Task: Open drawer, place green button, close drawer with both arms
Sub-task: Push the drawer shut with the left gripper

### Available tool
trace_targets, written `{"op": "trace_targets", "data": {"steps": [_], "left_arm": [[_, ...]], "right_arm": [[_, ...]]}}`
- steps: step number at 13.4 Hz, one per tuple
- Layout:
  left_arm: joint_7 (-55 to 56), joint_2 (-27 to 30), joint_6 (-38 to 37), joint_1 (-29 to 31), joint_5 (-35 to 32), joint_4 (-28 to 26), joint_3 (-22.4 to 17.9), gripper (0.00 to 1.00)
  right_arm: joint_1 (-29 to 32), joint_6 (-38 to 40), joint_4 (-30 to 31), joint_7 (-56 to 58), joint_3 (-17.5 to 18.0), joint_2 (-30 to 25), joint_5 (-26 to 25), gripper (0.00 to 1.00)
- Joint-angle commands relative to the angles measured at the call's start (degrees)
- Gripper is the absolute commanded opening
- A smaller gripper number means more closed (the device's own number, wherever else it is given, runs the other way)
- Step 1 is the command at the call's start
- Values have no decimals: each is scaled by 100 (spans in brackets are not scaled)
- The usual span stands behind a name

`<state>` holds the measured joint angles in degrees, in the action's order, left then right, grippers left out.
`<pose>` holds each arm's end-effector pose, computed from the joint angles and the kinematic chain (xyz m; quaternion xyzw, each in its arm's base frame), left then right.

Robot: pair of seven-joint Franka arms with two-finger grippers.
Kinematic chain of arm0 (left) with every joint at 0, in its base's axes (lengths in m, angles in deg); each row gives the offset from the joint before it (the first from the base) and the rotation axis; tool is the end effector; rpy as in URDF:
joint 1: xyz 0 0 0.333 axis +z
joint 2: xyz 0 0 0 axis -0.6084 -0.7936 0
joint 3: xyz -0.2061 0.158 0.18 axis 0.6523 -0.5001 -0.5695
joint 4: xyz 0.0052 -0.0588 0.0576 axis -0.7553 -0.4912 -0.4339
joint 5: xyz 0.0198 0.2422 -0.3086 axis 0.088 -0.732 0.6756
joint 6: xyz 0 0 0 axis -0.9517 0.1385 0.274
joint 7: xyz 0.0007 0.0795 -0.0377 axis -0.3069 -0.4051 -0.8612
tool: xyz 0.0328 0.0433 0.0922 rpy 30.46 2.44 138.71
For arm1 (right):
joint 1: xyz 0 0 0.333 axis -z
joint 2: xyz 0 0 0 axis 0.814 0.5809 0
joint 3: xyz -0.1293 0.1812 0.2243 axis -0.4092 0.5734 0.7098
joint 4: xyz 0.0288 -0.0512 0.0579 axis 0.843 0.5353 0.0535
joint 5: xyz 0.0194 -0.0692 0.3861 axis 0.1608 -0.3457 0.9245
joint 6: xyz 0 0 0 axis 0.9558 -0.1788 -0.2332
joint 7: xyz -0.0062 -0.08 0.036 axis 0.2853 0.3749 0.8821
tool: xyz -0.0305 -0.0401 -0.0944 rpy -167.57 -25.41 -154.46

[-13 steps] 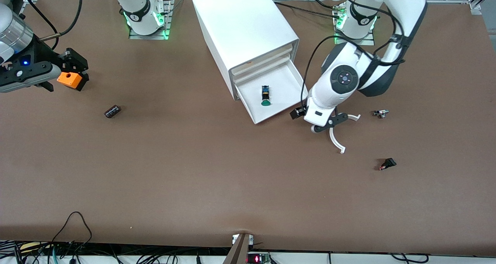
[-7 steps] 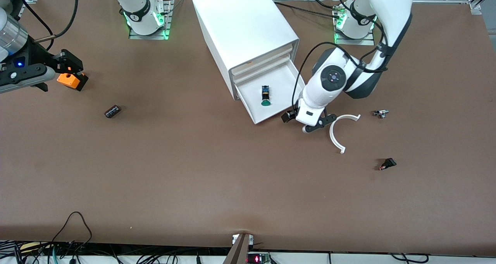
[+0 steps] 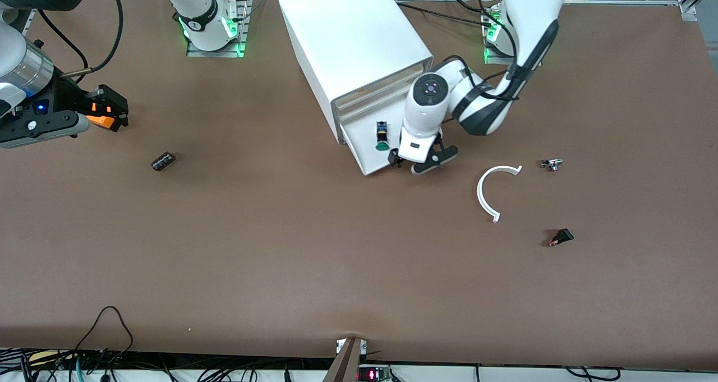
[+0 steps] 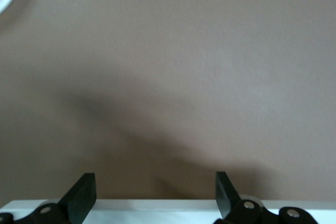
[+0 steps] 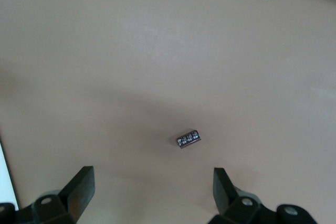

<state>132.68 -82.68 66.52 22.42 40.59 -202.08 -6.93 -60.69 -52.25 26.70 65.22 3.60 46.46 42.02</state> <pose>0.4717 -0.3831 0.2385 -0.9669 -0.2553 -0.0023 0.0000 0.5675 0.0477 0.5862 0.9885 0.1475 -0.0023 0.0327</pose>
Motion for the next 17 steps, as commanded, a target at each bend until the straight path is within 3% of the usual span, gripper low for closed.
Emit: {"op": "trace_targets", "data": {"steps": [1, 6, 12, 17], "left_arm": [[451, 6, -148, -41, -136, -48, 231, 100], [602, -55, -219, -41, -39, -127, 697, 100], [505, -503, -192, 20, 207, -48, 1146, 100], [497, -653, -209, 98, 295, 65, 1216, 100]], "right_arm": [[32, 38, -115, -98, 5, 26, -29, 100], [41, -93, -97, -90, -12, 26, -21, 100], [41, -76, -80, -63, -12, 26, -21, 100], [49, -85, -80, -54, -12, 26, -12, 100]]}}
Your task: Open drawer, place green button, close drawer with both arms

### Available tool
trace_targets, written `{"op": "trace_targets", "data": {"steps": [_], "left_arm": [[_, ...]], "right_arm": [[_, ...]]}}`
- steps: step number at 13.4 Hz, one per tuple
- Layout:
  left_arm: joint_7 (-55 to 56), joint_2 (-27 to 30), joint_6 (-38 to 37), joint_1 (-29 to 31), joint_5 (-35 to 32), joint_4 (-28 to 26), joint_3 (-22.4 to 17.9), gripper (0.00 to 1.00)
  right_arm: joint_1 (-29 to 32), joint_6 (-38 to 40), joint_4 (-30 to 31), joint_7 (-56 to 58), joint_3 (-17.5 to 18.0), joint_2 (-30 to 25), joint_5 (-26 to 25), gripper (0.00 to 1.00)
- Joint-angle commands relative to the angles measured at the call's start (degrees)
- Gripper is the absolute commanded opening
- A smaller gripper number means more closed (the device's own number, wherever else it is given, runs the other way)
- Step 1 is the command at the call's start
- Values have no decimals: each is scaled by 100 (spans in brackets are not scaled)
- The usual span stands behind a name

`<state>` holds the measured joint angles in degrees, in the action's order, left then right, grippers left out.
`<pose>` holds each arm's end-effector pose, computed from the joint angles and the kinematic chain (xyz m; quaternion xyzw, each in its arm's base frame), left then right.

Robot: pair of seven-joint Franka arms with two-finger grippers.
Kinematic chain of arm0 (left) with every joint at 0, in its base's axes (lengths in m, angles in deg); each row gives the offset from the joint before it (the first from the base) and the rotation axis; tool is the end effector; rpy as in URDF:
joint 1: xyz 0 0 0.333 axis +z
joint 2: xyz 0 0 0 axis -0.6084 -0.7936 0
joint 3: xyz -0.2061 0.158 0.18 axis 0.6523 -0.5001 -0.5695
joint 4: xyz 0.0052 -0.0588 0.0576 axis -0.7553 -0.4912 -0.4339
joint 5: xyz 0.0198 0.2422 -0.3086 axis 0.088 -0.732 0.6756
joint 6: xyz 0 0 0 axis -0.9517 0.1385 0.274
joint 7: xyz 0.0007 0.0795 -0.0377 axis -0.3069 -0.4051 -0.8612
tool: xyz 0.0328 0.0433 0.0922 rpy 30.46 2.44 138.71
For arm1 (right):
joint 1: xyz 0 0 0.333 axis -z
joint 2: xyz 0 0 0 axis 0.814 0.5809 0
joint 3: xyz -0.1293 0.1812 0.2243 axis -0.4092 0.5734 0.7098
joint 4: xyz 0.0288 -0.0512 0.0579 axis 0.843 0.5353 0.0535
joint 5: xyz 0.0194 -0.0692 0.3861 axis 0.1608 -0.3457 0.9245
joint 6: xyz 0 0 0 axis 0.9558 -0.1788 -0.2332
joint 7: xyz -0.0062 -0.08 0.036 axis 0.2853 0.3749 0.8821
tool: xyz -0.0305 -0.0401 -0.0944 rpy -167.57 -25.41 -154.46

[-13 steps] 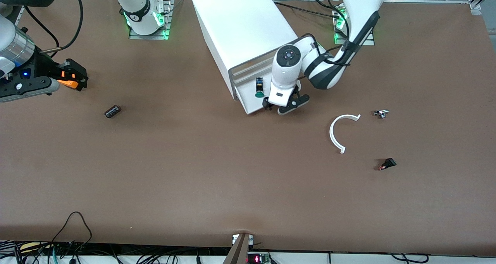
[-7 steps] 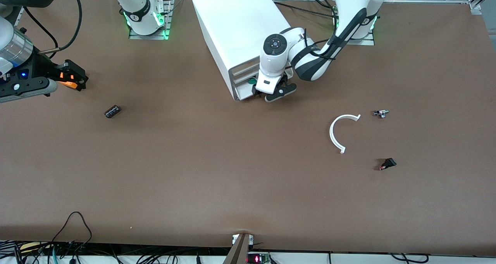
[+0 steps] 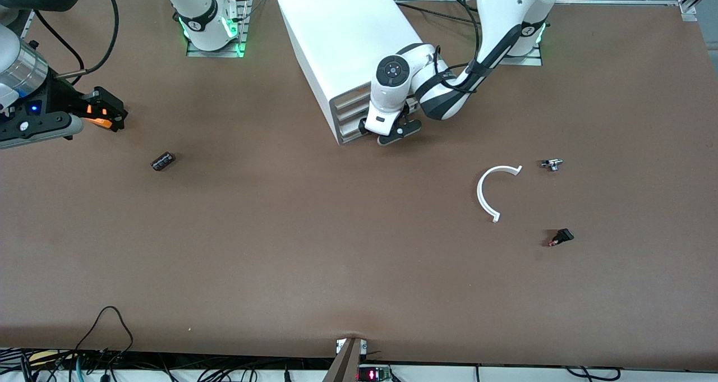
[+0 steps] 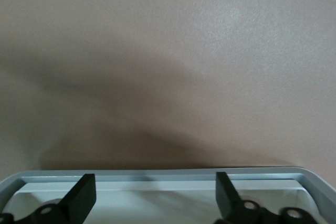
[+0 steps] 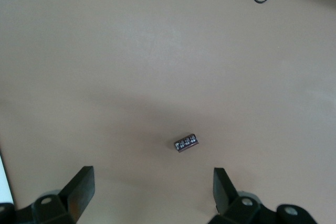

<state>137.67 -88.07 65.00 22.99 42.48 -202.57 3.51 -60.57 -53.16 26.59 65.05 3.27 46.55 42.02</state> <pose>0.3926 -0.4507 0.2106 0.9688 0.2351 -0.0785 0.0005 0.5700 0.0435 0.5877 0.9892 0.1424 0.0058 0.0332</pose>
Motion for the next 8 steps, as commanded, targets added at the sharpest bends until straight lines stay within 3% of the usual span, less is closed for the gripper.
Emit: {"op": "trace_targets", "data": {"steps": [1, 5, 8], "left_arm": [[-29, -88, -144, 147, 106, 210, 172, 100], [-713, -61, -1707, 534, 28, 1185, 155, 100], [-1624, 105, -1841, 1034, -113, 1275, 137, 100]], "right_arm": [[38, 7, -69, -38, 21, 16, -21, 100], [38, 7, -69, -38, 13, 16, -12, 100], [38, -2, -69, -29, -5, 16, -12, 100]]}}
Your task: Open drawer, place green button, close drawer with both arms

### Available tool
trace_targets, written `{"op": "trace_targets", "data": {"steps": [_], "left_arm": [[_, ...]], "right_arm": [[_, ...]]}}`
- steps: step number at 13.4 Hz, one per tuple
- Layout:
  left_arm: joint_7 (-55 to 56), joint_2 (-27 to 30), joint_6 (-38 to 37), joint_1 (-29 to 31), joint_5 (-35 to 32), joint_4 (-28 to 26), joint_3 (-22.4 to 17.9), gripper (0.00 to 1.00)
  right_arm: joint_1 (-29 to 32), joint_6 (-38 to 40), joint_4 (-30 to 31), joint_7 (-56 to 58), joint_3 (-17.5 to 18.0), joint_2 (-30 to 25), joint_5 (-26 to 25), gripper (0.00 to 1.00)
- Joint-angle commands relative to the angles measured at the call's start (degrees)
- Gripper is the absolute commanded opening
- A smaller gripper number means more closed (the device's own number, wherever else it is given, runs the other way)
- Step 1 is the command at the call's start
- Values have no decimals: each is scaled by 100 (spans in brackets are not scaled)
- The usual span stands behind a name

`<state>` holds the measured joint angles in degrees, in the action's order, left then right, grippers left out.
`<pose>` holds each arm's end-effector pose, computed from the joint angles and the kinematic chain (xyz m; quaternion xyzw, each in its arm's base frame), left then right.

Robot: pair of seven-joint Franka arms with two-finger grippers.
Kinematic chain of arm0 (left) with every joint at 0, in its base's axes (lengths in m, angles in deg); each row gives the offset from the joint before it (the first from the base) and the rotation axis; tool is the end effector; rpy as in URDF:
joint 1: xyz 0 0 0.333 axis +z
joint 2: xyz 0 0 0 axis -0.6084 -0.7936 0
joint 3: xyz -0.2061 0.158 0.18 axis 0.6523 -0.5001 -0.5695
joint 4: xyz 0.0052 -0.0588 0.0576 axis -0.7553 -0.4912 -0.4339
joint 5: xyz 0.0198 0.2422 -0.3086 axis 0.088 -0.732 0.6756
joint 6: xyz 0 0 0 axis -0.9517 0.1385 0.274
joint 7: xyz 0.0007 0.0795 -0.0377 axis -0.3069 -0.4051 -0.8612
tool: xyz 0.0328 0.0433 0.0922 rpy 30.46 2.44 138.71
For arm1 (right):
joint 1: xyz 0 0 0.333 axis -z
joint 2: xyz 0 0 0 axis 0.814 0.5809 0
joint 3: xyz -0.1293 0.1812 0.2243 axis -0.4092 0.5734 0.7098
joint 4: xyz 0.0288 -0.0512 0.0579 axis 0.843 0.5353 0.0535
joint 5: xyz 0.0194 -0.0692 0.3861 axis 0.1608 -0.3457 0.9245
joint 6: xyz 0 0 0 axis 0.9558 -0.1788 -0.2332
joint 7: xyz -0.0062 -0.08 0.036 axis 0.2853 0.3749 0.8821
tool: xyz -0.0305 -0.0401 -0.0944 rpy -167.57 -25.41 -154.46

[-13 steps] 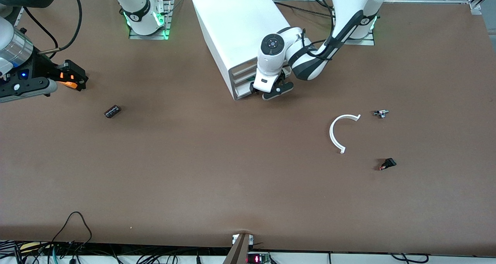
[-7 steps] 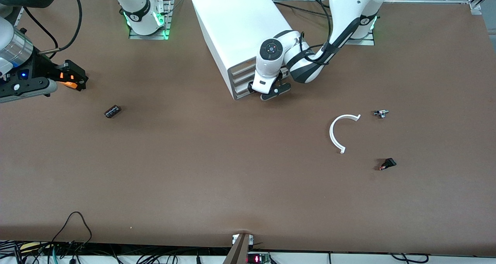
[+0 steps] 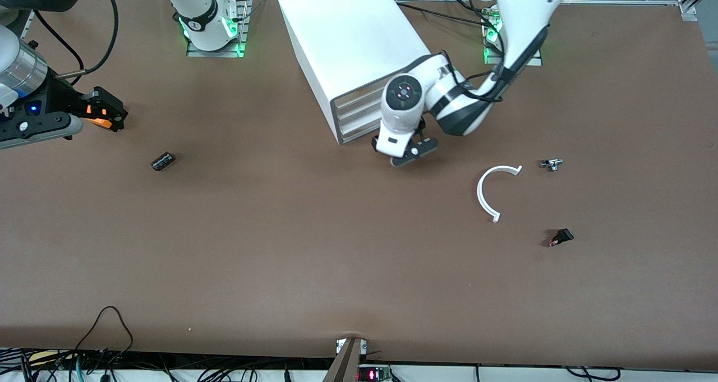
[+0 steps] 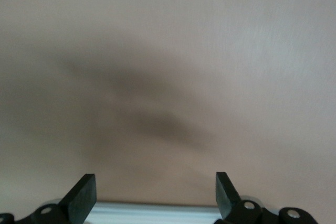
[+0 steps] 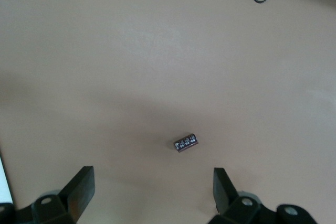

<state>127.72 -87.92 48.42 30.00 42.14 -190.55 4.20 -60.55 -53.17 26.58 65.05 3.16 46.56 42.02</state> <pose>0.4890 -0.4048 0.2710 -0.9715 -0.2208 0.0796 0.0340 0.5702 0.0423 0.5877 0.9894 0.1412 0.0058 0.0332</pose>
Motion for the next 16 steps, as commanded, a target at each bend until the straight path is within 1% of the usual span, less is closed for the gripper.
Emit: {"op": "trace_targets", "data": {"steps": [1, 2, 4, 7, 9, 10, 11, 12, 13, 14, 15, 16], "left_arm": [[-1164, 143, -193, 621, -89, 65, 85, 100], [-1674, 213, -245, 920, -98, 73, 94, 100], [-2449, 433, -351, 1264, -89, 82, 94, 100], [-3285, 732, -692, 1765, 7, 100, 155, 100], [-3708, 925, -1026, 2203, 16, 204, 400, 100], [-3953, 952, -1341, 2519, 121, 327, 636, 100], [-4278, 1074, -1501, 2714, 322, 433, 648, 100], [-4542, 1310, -1607, 2716, 672, 442, 482, 100], [-4762, 1521, -1834, 2490, 1023, 521, -85, 100], [-5217, 1732, -2106, 2044, 1279, 678, -761, 100], [-5665, 1891, -2387, 1752, 1465, 784, -1307, 100], [-5957, 2058, -2555, 1645, 1493, 829, -1626, 100]], "right_arm": [[35, -2, -68, -29, -21, 16, -12, 100], [35, -2, -68, -29, -30, 16, -12, 100], [35, -2, -59, -29, -30, 24, -12, 100], [35, -10, -60, -29, -30, 24, -12, 100], [35, -19, -59, -20, -30, 24, -12, 100], [35, -19, -68, -20, -30, 24, -12, 100], [35, -19, -68, -20, -30, 24, -12, 100], [35, -19, -68, -20, -30, 24, -12, 100], [35, -19, -68, -20, -30, 24, -12, 100], [35, -19, -60, -20, -30, 24, -12, 100], [35, -19, -59, -20, -30, 24, -12, 100], [35, -19, -59, -20, -30, 24, -12, 100]]}}
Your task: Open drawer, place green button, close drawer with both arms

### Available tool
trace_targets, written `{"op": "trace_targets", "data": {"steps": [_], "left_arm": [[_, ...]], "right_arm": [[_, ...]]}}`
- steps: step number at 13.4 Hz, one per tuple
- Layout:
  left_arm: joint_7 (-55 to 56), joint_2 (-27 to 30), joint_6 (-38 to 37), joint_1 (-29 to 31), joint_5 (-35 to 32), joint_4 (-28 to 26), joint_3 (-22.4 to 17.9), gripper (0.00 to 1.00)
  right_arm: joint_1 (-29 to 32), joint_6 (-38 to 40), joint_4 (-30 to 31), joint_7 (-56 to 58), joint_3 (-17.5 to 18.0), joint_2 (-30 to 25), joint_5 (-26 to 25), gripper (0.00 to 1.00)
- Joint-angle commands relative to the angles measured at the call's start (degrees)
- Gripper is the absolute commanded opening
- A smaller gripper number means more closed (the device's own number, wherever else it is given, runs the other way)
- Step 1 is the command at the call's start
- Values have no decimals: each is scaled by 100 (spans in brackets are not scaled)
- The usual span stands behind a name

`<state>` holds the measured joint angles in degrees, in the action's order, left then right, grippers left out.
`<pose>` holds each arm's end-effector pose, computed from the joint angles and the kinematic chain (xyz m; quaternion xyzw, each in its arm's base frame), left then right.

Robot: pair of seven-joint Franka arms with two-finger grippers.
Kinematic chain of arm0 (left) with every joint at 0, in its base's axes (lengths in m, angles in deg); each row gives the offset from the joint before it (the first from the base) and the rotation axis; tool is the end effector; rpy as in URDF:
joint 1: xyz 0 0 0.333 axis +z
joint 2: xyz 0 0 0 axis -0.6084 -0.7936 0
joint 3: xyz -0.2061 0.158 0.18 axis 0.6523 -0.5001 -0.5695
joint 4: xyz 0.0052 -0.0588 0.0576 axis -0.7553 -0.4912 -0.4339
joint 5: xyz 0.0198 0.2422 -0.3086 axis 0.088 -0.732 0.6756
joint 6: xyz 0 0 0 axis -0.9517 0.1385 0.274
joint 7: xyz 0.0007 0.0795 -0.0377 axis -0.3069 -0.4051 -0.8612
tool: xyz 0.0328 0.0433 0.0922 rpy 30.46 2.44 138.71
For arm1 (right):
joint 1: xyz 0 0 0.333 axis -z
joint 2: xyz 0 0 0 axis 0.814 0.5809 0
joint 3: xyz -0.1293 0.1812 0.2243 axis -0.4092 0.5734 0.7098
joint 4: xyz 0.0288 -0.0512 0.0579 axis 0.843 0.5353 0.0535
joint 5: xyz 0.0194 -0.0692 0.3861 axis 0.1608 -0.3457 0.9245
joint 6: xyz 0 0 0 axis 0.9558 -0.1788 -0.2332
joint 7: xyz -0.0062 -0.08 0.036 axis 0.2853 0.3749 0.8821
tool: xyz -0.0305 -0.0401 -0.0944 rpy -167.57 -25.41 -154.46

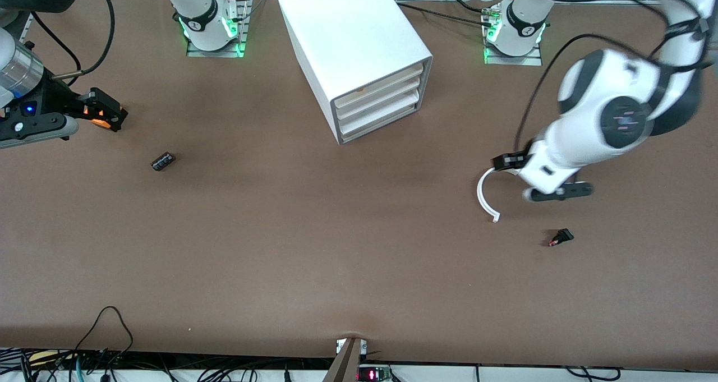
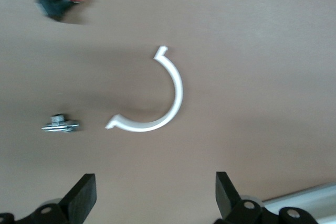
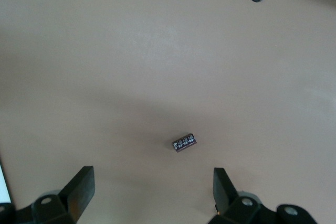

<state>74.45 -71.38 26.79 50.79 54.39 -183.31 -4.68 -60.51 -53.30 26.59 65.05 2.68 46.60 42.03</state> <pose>0.6018 -0.1183 0.4416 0.9926 0.0638 -0.1036 0.0029 0.5709 0.0372 0.5874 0.9900 0.1368 0.0064 0.0333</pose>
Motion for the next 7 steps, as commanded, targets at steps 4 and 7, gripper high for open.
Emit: {"op": "trace_targets", "data": {"steps": [4, 7], "left_arm": [[-1509, 1177, -999, -970, 259, 0, -1855, 100], [-1748, 1731, -1044, -980, 163, -333, -2093, 100]], "right_arm": [[31, -6, -60, -20, 18, 20, -12, 100], [31, 3, -60, -20, 18, 20, -12, 100]]}}
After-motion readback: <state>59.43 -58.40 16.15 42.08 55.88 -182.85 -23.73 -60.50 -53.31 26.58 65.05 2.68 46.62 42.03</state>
